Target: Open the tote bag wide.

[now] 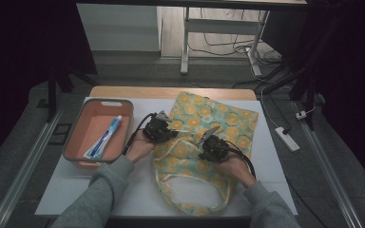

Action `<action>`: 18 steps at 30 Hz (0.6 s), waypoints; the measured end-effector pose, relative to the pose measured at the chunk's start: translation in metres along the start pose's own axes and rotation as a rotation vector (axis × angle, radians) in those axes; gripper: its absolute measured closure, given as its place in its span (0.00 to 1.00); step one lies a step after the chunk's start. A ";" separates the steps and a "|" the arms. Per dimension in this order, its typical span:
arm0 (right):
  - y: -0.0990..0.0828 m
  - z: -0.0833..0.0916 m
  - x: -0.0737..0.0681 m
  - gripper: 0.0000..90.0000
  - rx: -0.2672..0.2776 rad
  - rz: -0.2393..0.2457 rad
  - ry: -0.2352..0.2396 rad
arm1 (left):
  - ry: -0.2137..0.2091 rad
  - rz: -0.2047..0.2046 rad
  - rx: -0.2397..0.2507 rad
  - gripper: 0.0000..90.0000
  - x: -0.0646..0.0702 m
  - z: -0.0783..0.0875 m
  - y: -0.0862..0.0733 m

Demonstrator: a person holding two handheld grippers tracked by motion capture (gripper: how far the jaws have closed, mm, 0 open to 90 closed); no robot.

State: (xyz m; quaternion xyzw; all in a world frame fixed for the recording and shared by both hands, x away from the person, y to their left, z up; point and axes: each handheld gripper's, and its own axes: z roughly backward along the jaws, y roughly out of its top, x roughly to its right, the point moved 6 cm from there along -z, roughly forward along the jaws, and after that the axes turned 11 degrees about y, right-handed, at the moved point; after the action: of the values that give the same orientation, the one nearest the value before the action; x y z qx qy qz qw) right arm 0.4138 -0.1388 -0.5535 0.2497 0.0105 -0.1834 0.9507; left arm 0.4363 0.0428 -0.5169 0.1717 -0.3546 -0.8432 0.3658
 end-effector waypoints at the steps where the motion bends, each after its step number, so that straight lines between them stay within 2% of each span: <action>1: 0.001 0.001 -0.002 0.99 0.009 0.000 0.009 | 0.001 0.000 0.003 0.97 0.000 0.001 0.000; 3: 0.003 0.003 -0.005 0.99 0.023 0.002 0.021 | 0.004 -0.003 0.012 0.95 0.000 0.003 0.001; 6: 0.020 0.016 -0.016 0.99 0.100 0.025 0.021 | 0.006 0.003 0.035 0.92 0.000 0.010 0.004; 8: 0.028 0.023 -0.018 0.99 0.135 0.023 0.016 | 0.015 0.015 0.076 0.83 -0.002 0.021 0.008; 9: 0.031 0.026 -0.017 0.99 0.150 0.017 0.009 | 0.015 0.015 0.076 0.76 -0.002 0.021 0.008; 10: 0.031 0.026 -0.017 0.99 0.150 0.017 0.009 | 0.017 0.021 0.091 0.76 -0.003 0.025 0.010; 11: 0.036 0.031 -0.013 0.99 0.188 0.000 0.004 | 0.016 0.024 0.100 0.65 -0.004 0.030 0.010; 13: 0.041 0.037 -0.008 0.99 0.229 -0.018 -0.003 | 0.021 0.028 0.114 0.56 -0.005 0.039 0.011; 14: 0.042 0.041 -0.006 0.99 0.252 -0.024 -0.006 | 0.028 0.025 0.115 0.52 -0.006 0.044 0.010; 15: 0.042 0.041 -0.006 0.99 0.252 -0.024 -0.006 | 0.030 0.022 0.112 0.52 -0.006 0.048 0.009; 16: 0.045 0.048 -0.001 0.99 0.286 -0.040 -0.015 | 0.029 0.020 0.107 0.46 -0.007 0.053 0.008; 18: 0.046 0.051 0.001 0.99 0.297 -0.045 -0.024 | 0.030 0.013 0.100 0.43 -0.008 0.062 0.004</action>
State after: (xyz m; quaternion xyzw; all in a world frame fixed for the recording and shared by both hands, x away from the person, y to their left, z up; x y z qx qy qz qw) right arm 0.4276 -0.1267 -0.4878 0.3850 -0.0223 -0.2074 0.8990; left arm 0.4099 0.0761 -0.4706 0.2000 -0.3919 -0.8193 0.3676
